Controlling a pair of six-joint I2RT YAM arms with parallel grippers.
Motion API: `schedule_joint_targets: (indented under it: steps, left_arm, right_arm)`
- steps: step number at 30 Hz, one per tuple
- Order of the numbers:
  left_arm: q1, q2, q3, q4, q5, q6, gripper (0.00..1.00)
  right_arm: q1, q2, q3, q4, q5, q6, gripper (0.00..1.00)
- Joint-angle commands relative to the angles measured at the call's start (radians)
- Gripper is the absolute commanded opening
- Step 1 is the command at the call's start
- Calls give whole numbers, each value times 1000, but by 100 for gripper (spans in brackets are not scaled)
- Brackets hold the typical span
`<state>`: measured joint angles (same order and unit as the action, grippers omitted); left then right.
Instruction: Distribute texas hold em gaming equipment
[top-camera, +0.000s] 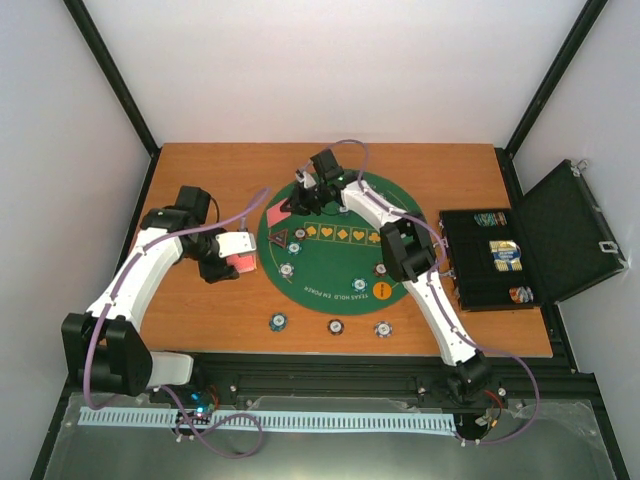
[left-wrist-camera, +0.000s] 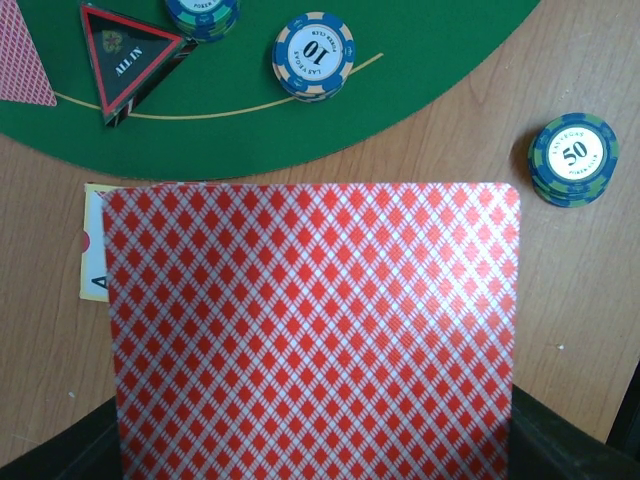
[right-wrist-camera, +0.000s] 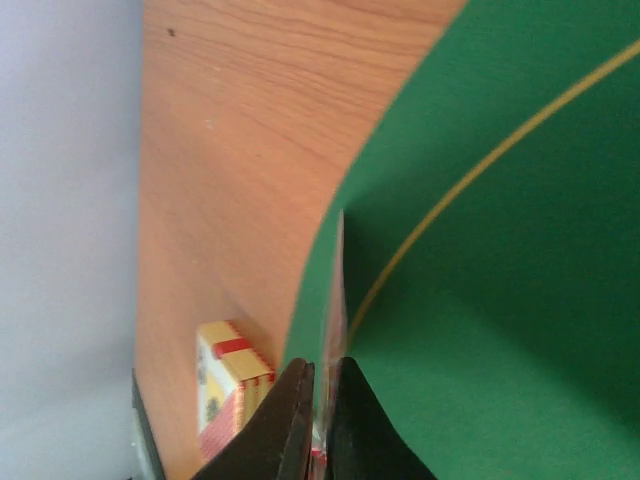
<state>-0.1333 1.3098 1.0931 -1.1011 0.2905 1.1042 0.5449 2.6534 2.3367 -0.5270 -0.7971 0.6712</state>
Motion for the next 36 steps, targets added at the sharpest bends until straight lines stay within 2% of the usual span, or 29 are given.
schedule_joint_targets:
  steps: [1, 3, 4, 7, 10, 13, 16, 19, 22, 27, 31, 36]
  left_arm:
    - [-5, 6, 52, -24, 25, -19, 27]
    - [-5, 3, 52, -27, 25, -20, 26]
    - [-5, -1, 51, -28, 24, -20, 26]
    - [-5, -2, 54, -32, 27, -22, 26]
    - [-5, -1, 57, -29, 26, -29, 26]
    - [-5, 0, 59, -29, 29, -34, 26]
    - [-6, -2, 62, -34, 34, -40, 26]
    - [-5, -5, 62, -33, 34, -40, 26]
    - [-6, -7, 64, -35, 31, -41, 26]
    - [-5, -6, 72, -36, 35, -37, 26]
    - [-5, -4, 83, -47, 38, -34, 25]
    - [-5, -15, 79, -52, 35, -22, 25]
  right_arm:
    - [2, 61, 90, -66, 15, 8, 13]
    - [3, 61, 110, -107, 53, -21, 33]
    - [3, 55, 118, -135, 80, -41, 39]
    - [-1, 12, 121, -195, 145, -86, 51]
    - [-10, -41, 121, -264, 200, -123, 57]
    - [-16, -91, 115, -343, 281, -174, 70]
    - [-18, -161, 75, -408, 334, -215, 70]
    - [-15, -320, -149, -299, 333, -213, 71]
    - [-7, -479, -366, -162, 262, -184, 73]
    - [51, -724, -794, 154, 136, -36, 78]
    - [130, -825, -986, 391, 48, 89, 79]
    - [210, -860, -1063, 551, 15, 178, 79]
